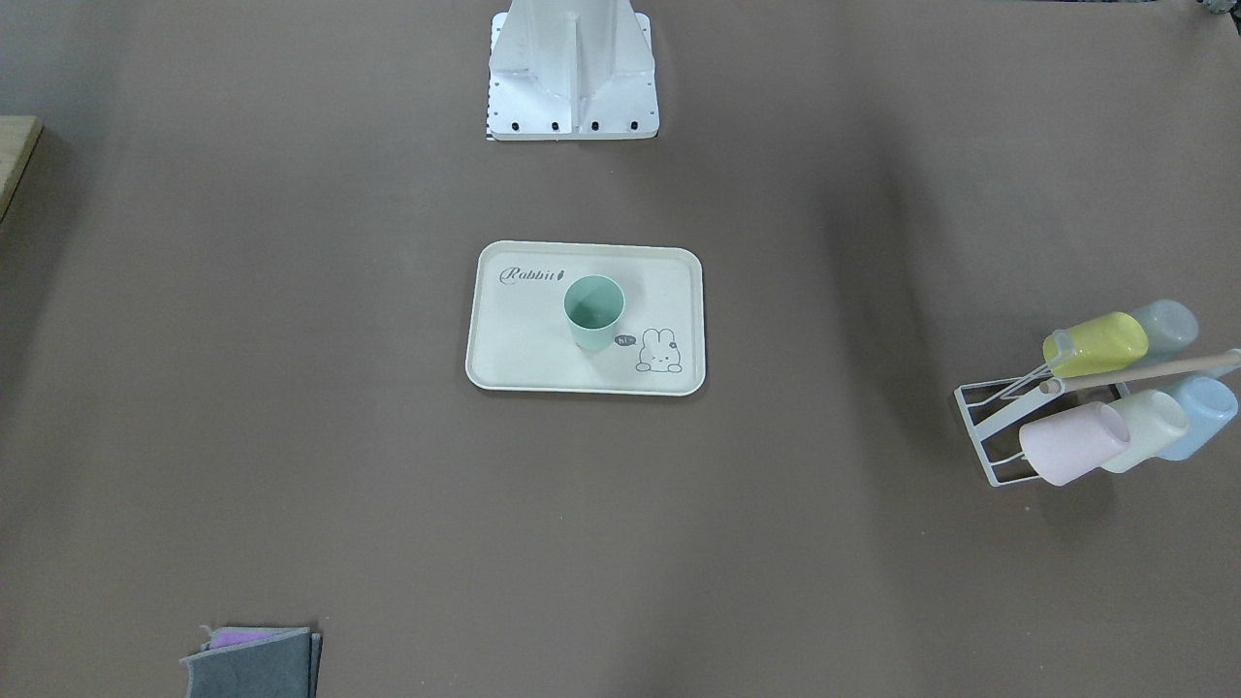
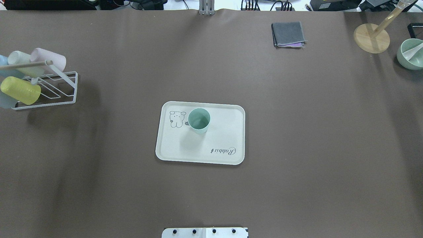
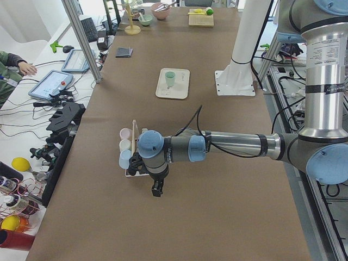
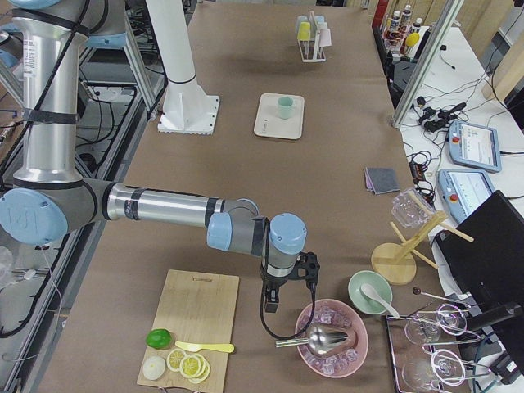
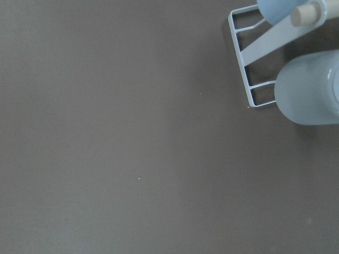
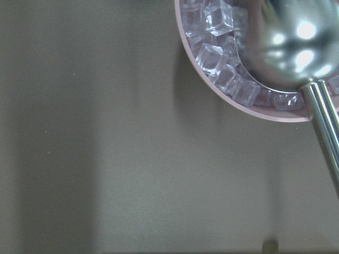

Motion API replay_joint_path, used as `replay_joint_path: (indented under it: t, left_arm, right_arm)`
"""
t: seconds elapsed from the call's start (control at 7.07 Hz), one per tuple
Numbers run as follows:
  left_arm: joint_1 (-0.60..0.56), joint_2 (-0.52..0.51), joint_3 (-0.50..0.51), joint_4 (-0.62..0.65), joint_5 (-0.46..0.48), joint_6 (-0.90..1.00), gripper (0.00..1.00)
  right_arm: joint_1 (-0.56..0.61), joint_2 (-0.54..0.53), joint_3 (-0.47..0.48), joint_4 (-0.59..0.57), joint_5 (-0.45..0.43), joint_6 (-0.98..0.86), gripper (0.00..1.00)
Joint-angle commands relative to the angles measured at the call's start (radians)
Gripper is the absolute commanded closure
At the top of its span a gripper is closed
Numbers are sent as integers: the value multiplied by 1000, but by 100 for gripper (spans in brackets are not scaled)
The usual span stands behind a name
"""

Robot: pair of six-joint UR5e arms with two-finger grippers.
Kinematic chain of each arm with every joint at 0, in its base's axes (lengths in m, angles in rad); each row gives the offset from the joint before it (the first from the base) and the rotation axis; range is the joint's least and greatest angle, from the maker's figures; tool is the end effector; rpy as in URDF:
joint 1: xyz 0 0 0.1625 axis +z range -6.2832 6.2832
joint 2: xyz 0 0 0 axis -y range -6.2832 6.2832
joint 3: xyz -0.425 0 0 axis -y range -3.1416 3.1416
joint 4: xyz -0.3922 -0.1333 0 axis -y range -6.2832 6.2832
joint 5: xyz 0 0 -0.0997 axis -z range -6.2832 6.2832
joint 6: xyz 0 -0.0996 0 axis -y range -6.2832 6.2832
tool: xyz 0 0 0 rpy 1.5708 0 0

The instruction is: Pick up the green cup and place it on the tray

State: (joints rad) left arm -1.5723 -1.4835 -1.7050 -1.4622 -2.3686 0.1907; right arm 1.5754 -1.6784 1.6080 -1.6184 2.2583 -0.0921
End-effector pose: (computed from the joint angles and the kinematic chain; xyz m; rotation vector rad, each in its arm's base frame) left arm -0.0627 -0.4498 0.6431 0.0184 0.8003 0.1544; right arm 0.0721 -0.4352 0.7008 -0.0800 -0.6914 -0.0434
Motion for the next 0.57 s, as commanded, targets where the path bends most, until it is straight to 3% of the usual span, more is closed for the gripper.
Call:
replay_joint_path:
  t: [0.0, 0.42]
  left_arm:
    - [-2, -4, -4, -23, 2, 4, 1]
    - [-2, -1, 4, -53, 5, 1, 1]
  right_arm:
    - [0, 0, -5, 0, 0, 0, 0]
    - [-2, 0, -6, 0, -2, 0, 0]
